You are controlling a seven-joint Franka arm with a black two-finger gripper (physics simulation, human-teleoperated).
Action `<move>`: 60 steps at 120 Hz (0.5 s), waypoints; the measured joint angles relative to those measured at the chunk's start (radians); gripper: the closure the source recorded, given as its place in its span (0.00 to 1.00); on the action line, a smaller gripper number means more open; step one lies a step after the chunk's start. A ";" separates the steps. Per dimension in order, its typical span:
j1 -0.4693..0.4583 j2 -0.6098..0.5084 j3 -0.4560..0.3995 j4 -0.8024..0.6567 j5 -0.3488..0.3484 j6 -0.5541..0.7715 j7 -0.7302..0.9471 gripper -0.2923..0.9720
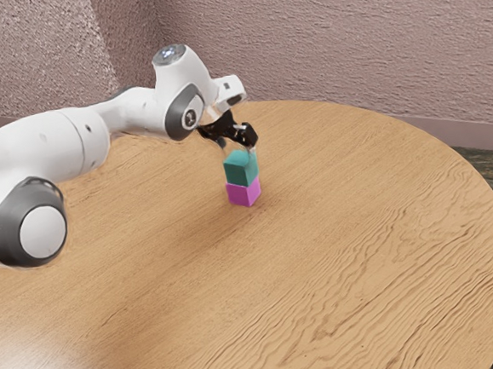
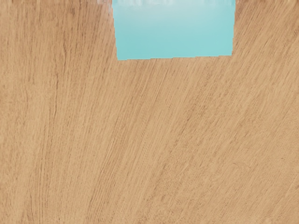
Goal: Pick up the blue block with one arm, and put the blue block on the pink block with one arm
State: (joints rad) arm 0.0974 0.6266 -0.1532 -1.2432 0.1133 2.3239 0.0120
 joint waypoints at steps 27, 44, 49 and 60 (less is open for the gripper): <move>-0.001 -0.539 0.025 -0.305 -0.020 -0.382 0.028 0.25; 0.018 -0.634 0.010 -0.451 -0.038 -0.528 0.063 0.24; 0.016 -0.638 0.009 -0.469 -0.040 -0.555 0.072 0.24; 0.011 -0.642 0.009 -0.497 -0.043 -0.597 0.090 0.24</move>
State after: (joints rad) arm 0.1087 -0.0151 -0.1444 -1.7407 0.0702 1.7269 0.1019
